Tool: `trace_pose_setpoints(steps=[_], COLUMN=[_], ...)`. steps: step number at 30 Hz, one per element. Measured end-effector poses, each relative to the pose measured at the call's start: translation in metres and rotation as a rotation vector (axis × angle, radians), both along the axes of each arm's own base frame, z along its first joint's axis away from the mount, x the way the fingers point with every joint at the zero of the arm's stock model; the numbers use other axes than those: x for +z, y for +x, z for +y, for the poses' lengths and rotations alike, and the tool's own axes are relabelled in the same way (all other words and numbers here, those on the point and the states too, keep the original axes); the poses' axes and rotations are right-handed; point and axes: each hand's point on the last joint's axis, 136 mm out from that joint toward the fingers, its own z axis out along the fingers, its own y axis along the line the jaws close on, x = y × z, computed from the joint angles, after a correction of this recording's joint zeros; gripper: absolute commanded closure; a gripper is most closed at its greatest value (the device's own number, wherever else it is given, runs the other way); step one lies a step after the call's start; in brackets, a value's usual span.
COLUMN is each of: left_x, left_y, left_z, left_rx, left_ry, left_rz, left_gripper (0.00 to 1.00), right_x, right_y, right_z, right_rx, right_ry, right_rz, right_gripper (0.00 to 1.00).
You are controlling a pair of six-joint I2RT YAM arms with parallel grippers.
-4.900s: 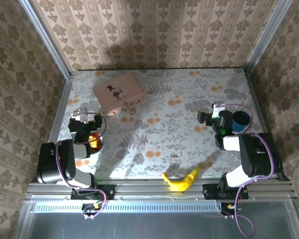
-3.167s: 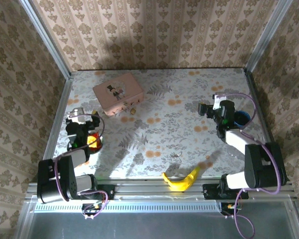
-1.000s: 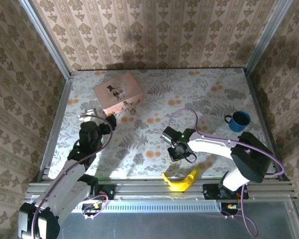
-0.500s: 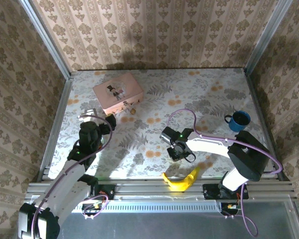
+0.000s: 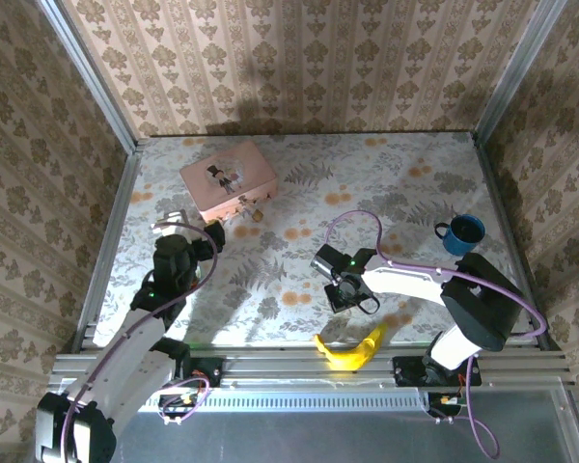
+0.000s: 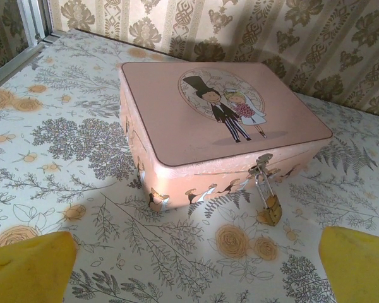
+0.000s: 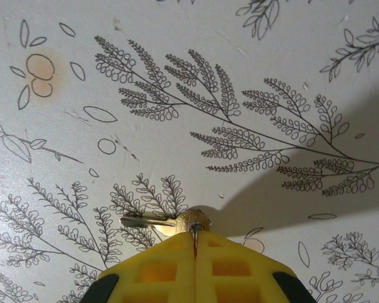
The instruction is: Unlock a padlock with a key
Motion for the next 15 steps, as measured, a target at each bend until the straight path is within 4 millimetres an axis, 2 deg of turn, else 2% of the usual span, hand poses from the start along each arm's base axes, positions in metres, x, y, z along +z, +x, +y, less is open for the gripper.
trace_pose_setpoints(steps=[8, 15], left_x=[0.009, 0.027], left_y=[0.003, 0.004], left_z=[-0.009, -0.023], left_rx=[-0.037, -0.106], left_ry=[-0.024, -0.056], left_rz=[0.022, 0.006], left_gripper=[0.00, 0.00], right_x=[0.006, 0.039], right_y=[0.000, 0.012], right_z=[-0.002, 0.004], right_rx=[-0.006, -0.023], right_ry=[0.018, 0.129], right_rz=[-0.022, -0.124], right_gripper=[1.00, 1.00])
